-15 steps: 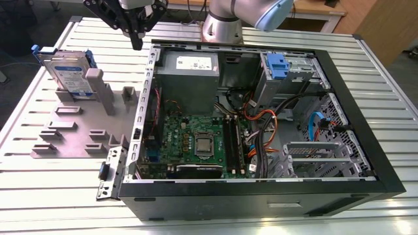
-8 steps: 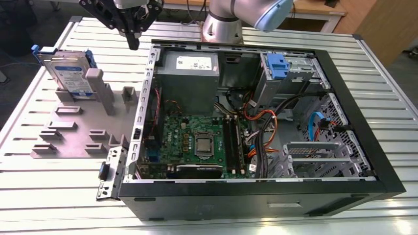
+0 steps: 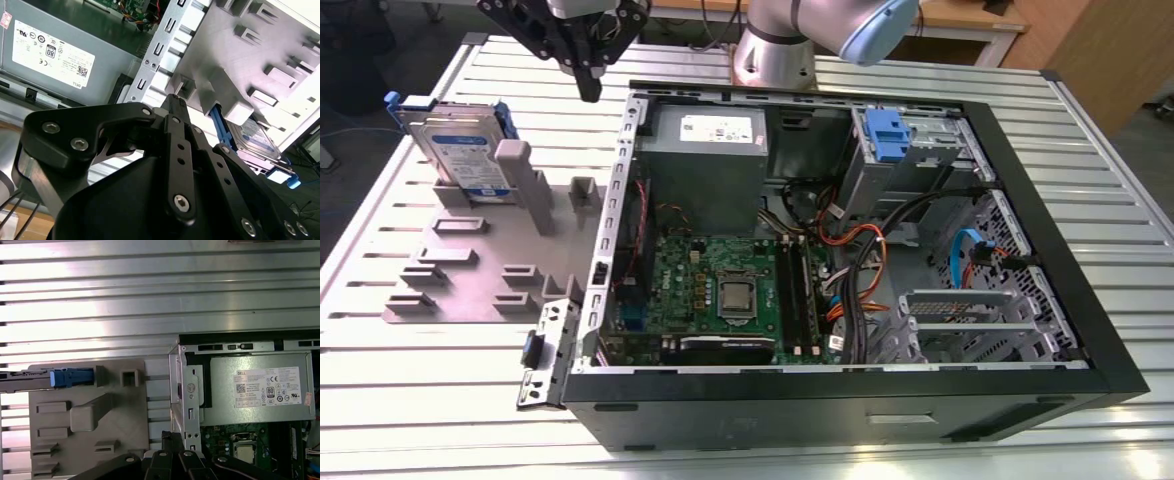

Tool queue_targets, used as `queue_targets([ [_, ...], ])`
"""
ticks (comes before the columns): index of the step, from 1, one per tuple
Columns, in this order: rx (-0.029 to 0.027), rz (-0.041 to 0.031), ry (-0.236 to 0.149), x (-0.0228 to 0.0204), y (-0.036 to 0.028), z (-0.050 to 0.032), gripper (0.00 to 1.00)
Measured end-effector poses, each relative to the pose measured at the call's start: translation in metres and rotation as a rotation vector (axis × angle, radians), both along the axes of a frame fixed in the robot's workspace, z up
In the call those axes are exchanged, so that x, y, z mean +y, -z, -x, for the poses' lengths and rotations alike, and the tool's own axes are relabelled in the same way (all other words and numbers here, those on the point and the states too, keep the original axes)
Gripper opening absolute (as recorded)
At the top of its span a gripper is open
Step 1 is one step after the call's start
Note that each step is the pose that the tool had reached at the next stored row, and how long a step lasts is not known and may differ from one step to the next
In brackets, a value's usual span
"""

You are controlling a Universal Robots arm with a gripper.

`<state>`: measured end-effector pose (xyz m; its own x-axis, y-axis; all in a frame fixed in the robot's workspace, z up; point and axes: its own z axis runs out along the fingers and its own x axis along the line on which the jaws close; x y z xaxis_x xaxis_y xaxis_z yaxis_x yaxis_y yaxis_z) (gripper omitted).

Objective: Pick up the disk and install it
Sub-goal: 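Reach for the disk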

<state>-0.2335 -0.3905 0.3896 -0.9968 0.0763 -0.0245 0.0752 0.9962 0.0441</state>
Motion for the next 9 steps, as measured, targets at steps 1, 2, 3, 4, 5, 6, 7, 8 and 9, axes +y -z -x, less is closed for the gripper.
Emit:
queue_targets([
  [1, 0.0000, 0.0000, 0.000, 0.0000, 0.0000, 0.0002, 0.11],
  [2, 0.0000, 0.0000, 0.000, 0.0000, 0.0000, 0.0003, 0.11],
  [3, 0.0000, 0.0000, 0.000, 0.0000, 0.0000, 0.0005, 0.11],
  [4, 0.0000, 0.0000, 0.000, 0.0000, 0.0000, 0.0006, 0.11],
  [5, 0.0000, 0.0000, 0.000, 0.0000, 0.0000, 0.0006, 0.11],
  [6, 0.0000, 0.0000, 0.000, 0.0000, 0.0000, 0.0006, 0.11],
  [7, 0.0000, 0.0000, 0.000, 0.0000, 0.0000, 0.0009, 0.11],
  [8, 0.0000, 0.0000, 0.000, 0.0000, 0.0000, 0.0012, 0.11],
  [9, 0.0000, 0.0001, 0.000, 0.0000, 0.0000, 0.0014, 0.11],
])
